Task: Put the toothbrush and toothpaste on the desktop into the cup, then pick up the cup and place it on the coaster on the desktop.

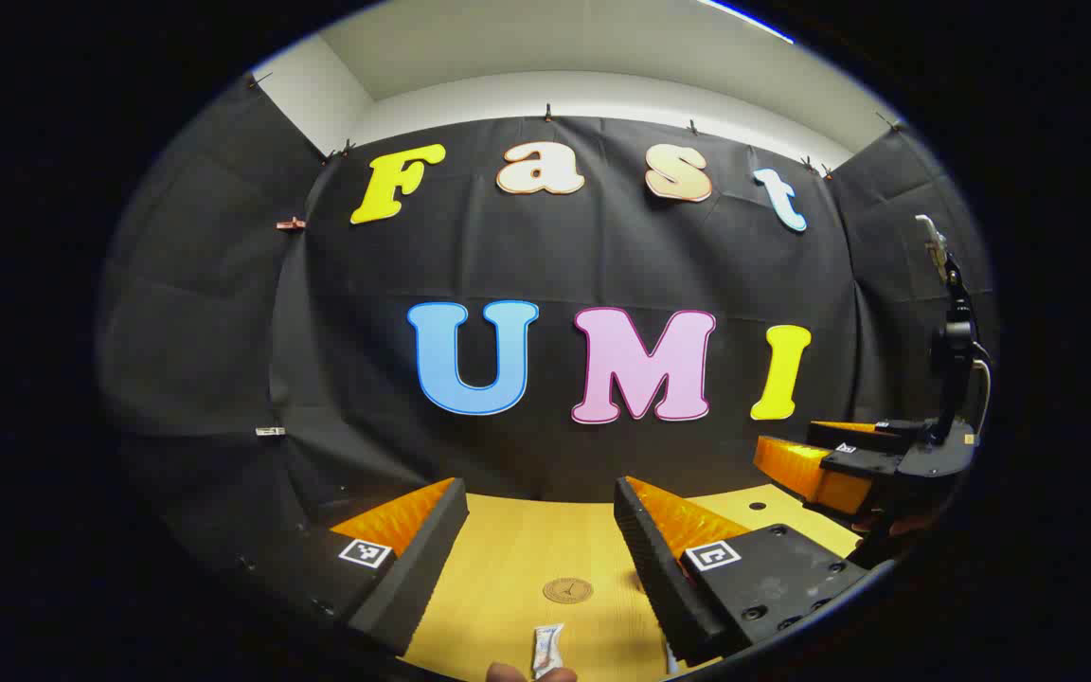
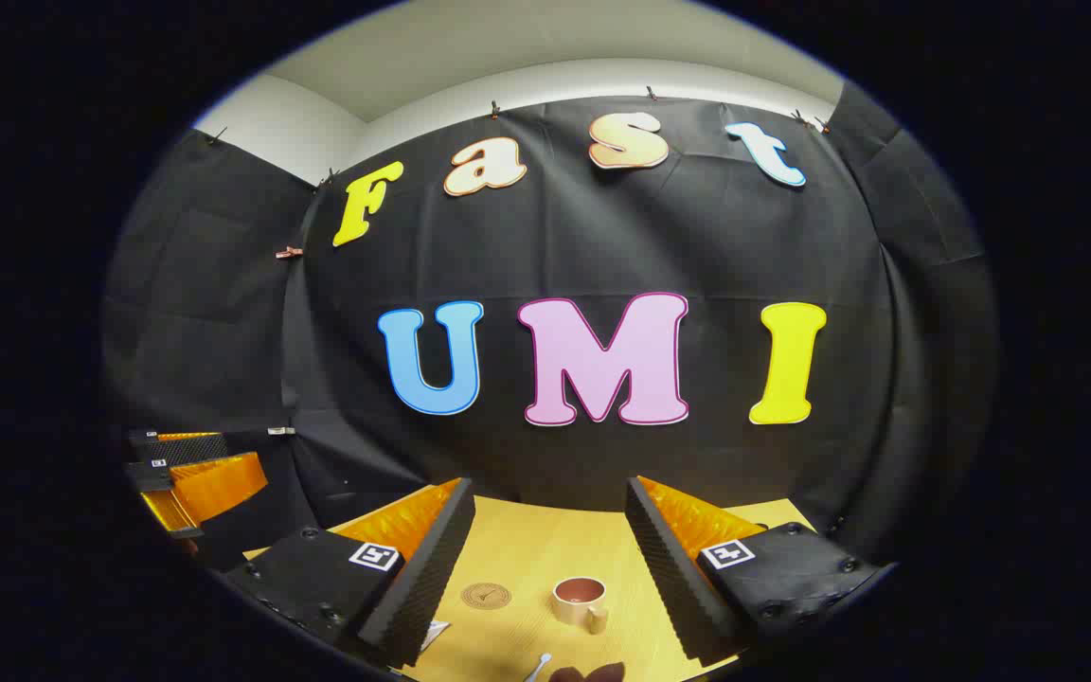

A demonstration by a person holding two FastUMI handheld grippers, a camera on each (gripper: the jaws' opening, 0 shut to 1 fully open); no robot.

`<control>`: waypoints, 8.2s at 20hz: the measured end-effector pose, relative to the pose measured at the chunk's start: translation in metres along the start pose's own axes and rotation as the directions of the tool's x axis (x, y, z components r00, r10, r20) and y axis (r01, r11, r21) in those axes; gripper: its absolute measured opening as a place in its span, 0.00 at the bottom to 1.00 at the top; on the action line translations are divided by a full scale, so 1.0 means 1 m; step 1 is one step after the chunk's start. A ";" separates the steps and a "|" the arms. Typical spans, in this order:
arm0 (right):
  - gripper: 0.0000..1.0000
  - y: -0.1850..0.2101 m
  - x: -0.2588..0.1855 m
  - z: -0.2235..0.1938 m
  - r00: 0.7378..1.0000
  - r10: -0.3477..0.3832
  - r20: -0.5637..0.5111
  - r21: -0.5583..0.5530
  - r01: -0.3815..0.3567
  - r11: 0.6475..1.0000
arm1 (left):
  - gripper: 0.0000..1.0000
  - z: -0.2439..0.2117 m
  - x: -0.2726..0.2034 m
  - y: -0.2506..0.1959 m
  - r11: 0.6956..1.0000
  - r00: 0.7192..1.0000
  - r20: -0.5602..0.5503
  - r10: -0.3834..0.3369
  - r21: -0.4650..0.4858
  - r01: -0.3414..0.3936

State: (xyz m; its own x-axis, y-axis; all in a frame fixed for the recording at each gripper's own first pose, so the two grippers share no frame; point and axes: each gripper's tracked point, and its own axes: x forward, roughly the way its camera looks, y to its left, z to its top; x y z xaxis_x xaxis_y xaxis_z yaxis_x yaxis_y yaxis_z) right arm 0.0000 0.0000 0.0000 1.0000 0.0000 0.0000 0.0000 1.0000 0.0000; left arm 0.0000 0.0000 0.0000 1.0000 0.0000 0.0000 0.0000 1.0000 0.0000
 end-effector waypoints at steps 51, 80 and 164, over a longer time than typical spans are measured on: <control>0.98 -0.105 -0.069 -0.087 0.917 -0.325 -0.231 -0.111 0.307 0.945 | 0.89 -0.429 0.060 0.006 0.997 0.538 -0.842 -0.048 -0.007 0.079; 0.96 -0.008 -0.068 -0.310 0.590 -0.213 -0.779 -0.072 0.252 0.965 | 0.21 -0.341 0.046 -0.003 0.881 0.557 -0.684 -0.470 -0.395 0.259; 0.05 -0.103 -0.042 -0.279 0.749 0.321 -0.579 0.469 -0.016 0.883 | 0.23 -0.309 0.278 -0.214 0.914 0.915 -0.230 -0.330 -0.321 0.249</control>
State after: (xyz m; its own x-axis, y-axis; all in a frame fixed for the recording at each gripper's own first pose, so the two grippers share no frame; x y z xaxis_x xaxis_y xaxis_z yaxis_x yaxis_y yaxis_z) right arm -0.0416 -0.1030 -0.2789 0.7493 0.3213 -0.5791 -0.0162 0.8830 0.4690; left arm 0.2776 -0.2135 -0.3087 0.9153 -0.3305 -0.2303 0.2491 0.9137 -0.3211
